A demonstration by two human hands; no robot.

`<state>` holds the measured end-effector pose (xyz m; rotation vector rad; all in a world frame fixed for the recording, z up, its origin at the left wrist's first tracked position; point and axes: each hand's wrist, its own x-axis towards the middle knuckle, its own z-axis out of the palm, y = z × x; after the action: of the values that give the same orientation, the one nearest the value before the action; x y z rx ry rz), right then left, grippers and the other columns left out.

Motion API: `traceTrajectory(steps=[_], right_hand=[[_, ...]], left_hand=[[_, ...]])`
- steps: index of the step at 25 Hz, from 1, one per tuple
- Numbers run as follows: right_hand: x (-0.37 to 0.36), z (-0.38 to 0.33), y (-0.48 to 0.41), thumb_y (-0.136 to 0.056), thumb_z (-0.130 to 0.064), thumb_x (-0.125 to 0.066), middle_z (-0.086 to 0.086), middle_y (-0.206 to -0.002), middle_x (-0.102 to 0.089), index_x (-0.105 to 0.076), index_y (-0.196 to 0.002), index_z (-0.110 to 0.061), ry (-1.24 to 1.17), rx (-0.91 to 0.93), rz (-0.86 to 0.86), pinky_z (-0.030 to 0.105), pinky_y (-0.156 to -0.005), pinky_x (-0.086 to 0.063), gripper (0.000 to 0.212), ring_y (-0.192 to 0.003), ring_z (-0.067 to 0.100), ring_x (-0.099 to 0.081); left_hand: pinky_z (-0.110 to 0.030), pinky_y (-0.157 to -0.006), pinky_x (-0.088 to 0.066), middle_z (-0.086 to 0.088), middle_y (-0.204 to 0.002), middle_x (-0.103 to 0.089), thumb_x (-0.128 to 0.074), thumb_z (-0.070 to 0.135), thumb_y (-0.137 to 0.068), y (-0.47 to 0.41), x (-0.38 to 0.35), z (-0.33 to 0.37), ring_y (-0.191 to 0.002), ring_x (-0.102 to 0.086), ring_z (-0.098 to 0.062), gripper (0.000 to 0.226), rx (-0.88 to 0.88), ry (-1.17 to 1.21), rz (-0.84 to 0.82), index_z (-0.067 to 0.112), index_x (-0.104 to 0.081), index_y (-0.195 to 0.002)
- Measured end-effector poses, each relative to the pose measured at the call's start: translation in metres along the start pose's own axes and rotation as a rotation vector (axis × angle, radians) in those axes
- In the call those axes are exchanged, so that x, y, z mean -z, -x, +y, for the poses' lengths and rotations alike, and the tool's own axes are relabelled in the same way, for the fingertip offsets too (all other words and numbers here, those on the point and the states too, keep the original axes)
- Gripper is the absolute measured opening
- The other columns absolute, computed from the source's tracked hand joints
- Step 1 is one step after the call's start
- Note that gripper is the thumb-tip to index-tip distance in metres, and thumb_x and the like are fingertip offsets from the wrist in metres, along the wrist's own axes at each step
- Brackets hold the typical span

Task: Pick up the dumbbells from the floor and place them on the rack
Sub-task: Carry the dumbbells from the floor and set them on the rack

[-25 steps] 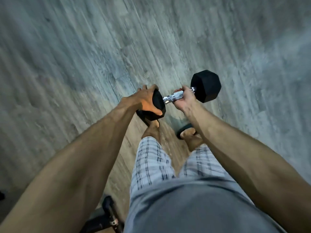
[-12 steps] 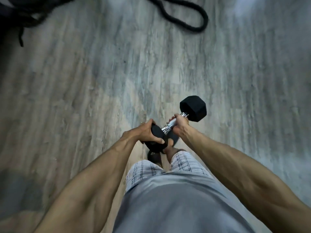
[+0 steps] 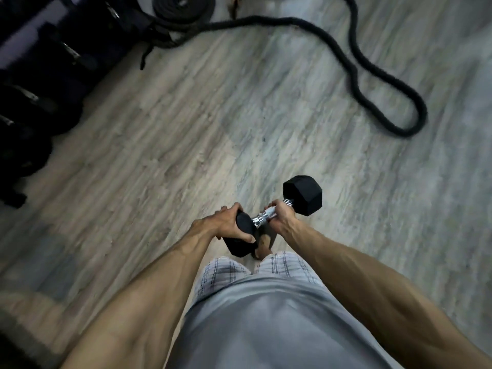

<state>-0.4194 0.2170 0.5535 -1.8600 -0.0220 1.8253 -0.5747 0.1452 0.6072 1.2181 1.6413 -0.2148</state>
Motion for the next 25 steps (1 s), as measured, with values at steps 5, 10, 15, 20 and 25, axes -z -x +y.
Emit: traceTrajectory(steps=[5,10,15,20,25], right_hand=[[-0.081,-0.07,-0.025,-0.091,0.006,-0.038,0.01,-0.062,-0.041,-0.039,-0.067,-0.009,0.121,0.005,-0.082,0.035,-0.055,-0.045,0.028,-0.052,0.022,-0.043],[-0.163,-0.124,-0.061,-0.093,0.004,-0.04,0.01,-0.061,-0.043,-0.04,-0.068,-0.009,0.247,-0.013,-0.118,0.036,-0.056,-0.046,0.028,-0.053,0.02,-0.045],[-0.269,-0.177,-0.098,-0.095,0.002,-0.04,0.009,-0.064,-0.045,-0.041,-0.07,-0.009,0.355,-0.031,-0.126,0.037,-0.058,-0.047,0.027,-0.055,0.019,-0.046],[-0.393,-0.221,-0.114,-0.098,-0.001,-0.04,0.006,-0.057,-0.044,-0.04,-0.069,-0.01,0.332,0.0,-0.146,0.036,-0.058,-0.047,0.03,-0.043,0.018,-0.049],[-0.509,-0.238,-0.119,-0.099,-0.004,-0.041,0.005,-0.063,-0.041,-0.04,-0.07,-0.012,0.367,0.043,-0.136,0.034,-0.054,-0.047,0.03,-0.049,0.018,-0.047]], left_hand=[[-0.045,-0.086,-0.057,-0.003,-0.113,-0.046,-0.079,0.072,-0.044,-0.036,0.077,0.01,-0.102,-0.054,-0.023,0.1,0.039,0.125,0.068,0.033,-0.036,-0.126],[-0.045,-0.087,-0.056,-0.005,-0.116,-0.046,-0.08,0.071,-0.047,-0.086,0.142,0.0,-0.103,-0.055,-0.024,0.103,0.07,0.236,0.091,0.031,-0.034,-0.131],[-0.044,-0.079,-0.059,-0.002,-0.12,-0.044,-0.081,0.068,-0.053,-0.149,0.238,-0.022,-0.105,-0.054,-0.024,0.105,0.062,0.295,0.103,0.029,-0.032,-0.136],[-0.046,-0.089,-0.053,-0.005,-0.121,-0.047,-0.076,0.076,-0.046,-0.19,0.353,-0.057,-0.106,-0.053,-0.025,0.107,0.093,0.274,0.123,0.033,-0.031,-0.133],[-0.045,-0.083,-0.056,-0.003,-0.117,-0.047,-0.074,0.08,-0.04,-0.213,0.452,-0.103,-0.1,-0.055,-0.024,0.109,0.115,0.291,0.138,0.034,-0.031,-0.129]])
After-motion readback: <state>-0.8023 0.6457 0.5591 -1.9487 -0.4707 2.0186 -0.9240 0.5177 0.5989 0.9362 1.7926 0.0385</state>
